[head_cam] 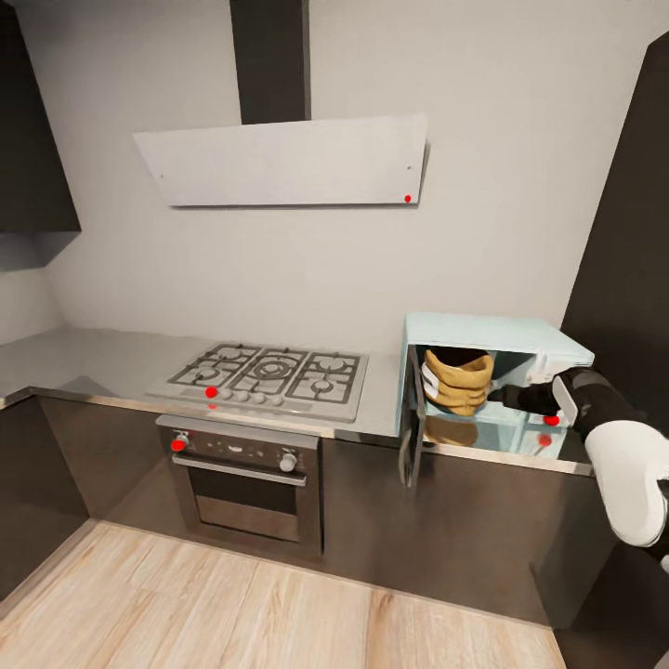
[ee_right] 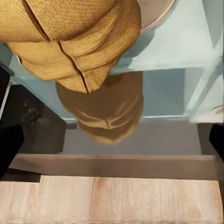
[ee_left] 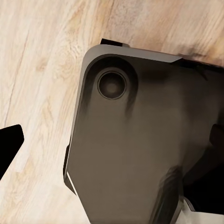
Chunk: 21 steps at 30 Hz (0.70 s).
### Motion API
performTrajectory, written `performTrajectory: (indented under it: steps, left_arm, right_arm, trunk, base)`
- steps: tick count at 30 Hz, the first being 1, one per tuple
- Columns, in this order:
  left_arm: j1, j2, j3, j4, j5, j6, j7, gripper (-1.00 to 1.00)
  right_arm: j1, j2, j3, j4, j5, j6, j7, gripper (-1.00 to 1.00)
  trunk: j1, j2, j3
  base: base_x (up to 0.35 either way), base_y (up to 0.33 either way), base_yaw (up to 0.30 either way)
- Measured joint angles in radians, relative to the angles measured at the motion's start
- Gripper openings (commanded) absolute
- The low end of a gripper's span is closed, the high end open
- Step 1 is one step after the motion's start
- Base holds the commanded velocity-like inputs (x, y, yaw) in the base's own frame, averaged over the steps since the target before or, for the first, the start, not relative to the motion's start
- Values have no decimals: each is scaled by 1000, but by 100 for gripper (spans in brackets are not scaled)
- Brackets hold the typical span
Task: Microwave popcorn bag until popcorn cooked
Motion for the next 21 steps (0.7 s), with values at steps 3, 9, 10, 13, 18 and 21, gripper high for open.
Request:
performTrajectory:
  steps: [3,9,10,13,18,21]
  left_arm:
    - [0,0,0,0,0,0,0,100]
    - [0,0,0,0,0,0,0,100]
    - [0,0,0,0,0,0,0,100]
    - [0,0,0,0,0,0,0,100]
    - [0,0,0,0,0,0,0,100]
    - [0,0,0,0,0,0,0,100]
  right_arm:
    - [17,14,4,5,7,-11,16,100]
    - [51,48,6,11,2,-44,-11,100]
    - [57,54,6,12,1,-50,-17,100]
    - [154,190,8,69,-6,-445,-73,100]
    - [155,197,4,158,-7,-632,-98,100]
    - [155,199,1,184,-6,-708,-116,100]
  trunk:
    - [0,0,0]
    - [0,0,0]
    - [0,0,0]
    - [0,0,0]
    - [0,0,0]
    - [0,0,0]
  base:
    - [0,0,0]
    - [0,0,0]
    - [0,0,0]
    - [0,0,0]
    - [0,0,0]
    - [0,0,0]
